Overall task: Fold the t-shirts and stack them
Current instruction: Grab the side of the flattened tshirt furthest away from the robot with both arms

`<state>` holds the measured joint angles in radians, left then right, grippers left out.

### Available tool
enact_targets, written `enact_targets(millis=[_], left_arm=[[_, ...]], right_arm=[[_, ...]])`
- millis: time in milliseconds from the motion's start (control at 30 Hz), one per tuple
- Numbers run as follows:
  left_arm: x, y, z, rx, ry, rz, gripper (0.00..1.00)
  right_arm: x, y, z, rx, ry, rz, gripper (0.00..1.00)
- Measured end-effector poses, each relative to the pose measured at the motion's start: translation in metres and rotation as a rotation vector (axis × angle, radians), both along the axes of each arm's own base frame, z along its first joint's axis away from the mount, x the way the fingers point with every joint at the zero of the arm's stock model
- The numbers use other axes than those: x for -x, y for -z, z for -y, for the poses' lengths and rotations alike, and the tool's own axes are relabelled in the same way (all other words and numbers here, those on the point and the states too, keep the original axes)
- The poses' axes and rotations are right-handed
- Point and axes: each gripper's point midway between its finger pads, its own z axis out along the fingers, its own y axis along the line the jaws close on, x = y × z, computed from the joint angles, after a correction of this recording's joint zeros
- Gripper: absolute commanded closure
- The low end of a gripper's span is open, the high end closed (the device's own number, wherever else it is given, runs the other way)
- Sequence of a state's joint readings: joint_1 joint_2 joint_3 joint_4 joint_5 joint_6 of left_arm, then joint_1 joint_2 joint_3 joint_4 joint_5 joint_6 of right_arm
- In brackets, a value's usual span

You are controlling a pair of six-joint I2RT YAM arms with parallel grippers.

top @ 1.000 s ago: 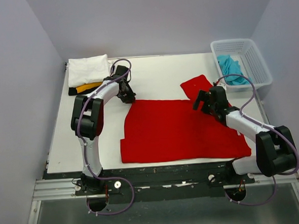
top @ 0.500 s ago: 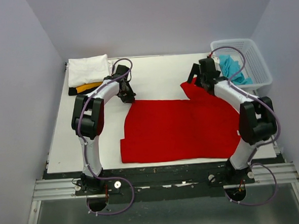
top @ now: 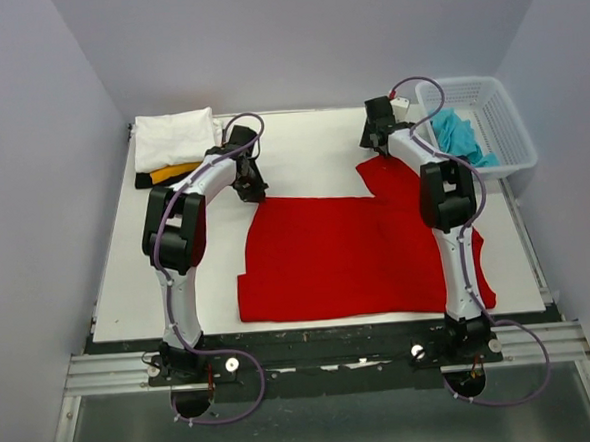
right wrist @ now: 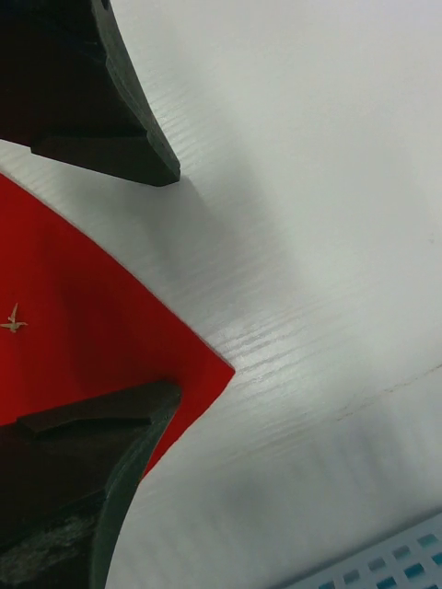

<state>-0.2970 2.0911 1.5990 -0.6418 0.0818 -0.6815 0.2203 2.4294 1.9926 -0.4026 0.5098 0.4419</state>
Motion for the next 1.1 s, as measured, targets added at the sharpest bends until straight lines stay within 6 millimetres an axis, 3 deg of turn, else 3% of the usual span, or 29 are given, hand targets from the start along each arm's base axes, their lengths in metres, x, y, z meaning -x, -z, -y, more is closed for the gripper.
enact_targets(millis=[167,333,467,733,900,1100], left_arm=[[0.002,0.001,-0.005,-0.029,-0.005,-0.007,1.0],[0.004,0.002,-0.007,-0.048,-0.008,-0.016,1.0],[0.004,0.002,-0.009,-0.059,-0.007,-0.015,1.0],[-0.003,-0.007,-0.01,-0.075,0.001,0.005,1.0],[-0.024,-0.019,-0.006,-0.077,0.005,0.036,1.0],[-0.044,-0.021,-0.009,-0.093,0.001,0.052,1.0]], right_arm=[[0.004,0.004,0.005,0.01,0.024,-0.003,0.11],[0.029,0.004,0.01,0.003,0.042,-0.017,0.22],[0.04,0.005,0.013,0.005,0.045,-0.027,0.45],[0.027,0.004,0.011,0.022,0.025,-0.019,0.97],[0.01,0.0,0.008,0.04,0.002,0.005,0.99],[-0.007,-0.024,0.005,0.05,-0.022,0.063,0.99]])
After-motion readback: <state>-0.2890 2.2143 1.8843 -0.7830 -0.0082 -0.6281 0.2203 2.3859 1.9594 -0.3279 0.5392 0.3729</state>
